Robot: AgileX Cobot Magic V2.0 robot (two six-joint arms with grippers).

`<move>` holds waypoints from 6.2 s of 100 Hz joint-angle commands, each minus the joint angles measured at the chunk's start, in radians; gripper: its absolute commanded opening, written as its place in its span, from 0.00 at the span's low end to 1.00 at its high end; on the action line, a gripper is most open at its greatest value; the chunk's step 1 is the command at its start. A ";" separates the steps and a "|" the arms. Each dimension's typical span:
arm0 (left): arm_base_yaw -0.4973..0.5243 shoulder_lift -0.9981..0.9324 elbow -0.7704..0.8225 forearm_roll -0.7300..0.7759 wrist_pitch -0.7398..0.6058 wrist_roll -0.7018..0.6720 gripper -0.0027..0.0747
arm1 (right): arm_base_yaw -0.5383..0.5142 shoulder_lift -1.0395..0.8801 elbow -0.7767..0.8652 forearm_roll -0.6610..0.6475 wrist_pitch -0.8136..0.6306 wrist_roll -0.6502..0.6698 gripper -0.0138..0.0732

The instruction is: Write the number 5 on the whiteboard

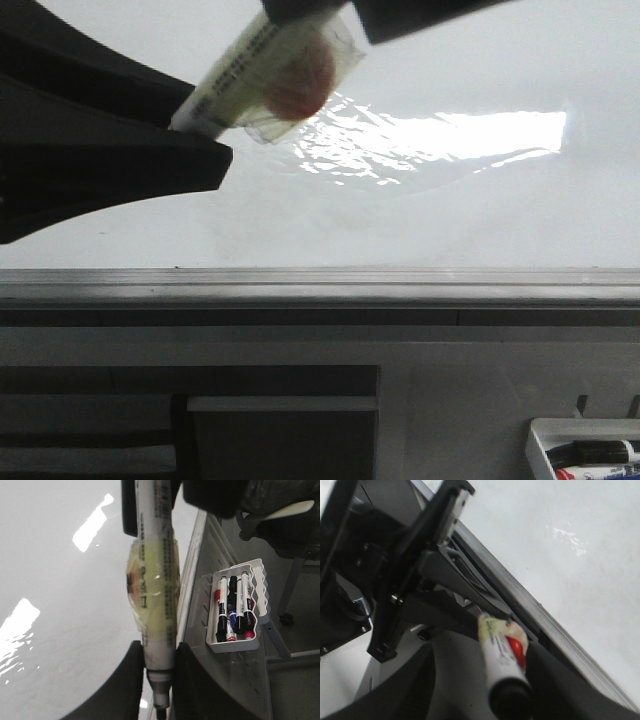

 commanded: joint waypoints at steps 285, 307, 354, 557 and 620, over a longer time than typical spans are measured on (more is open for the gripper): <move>0.002 -0.370 -0.018 -0.399 0.242 -0.268 0.51 | -0.233 0.304 -0.366 0.048 0.094 -0.053 0.09; 0.002 -0.370 -0.018 -0.399 0.242 -0.268 0.51 | -0.272 0.310 -0.393 0.027 0.072 -0.053 0.09; 0.002 -0.370 -0.018 -0.399 0.238 -0.268 0.51 | -0.335 0.345 -0.393 0.002 0.029 -0.053 0.09; 0.002 0.028 -0.106 -0.145 0.100 -0.265 0.01 | -0.115 0.268 -0.393 -0.037 0.237 -0.059 0.09; 0.002 0.026 -0.106 -0.367 0.187 -0.410 0.01 | -0.205 0.244 -0.393 -0.100 0.084 -0.059 0.68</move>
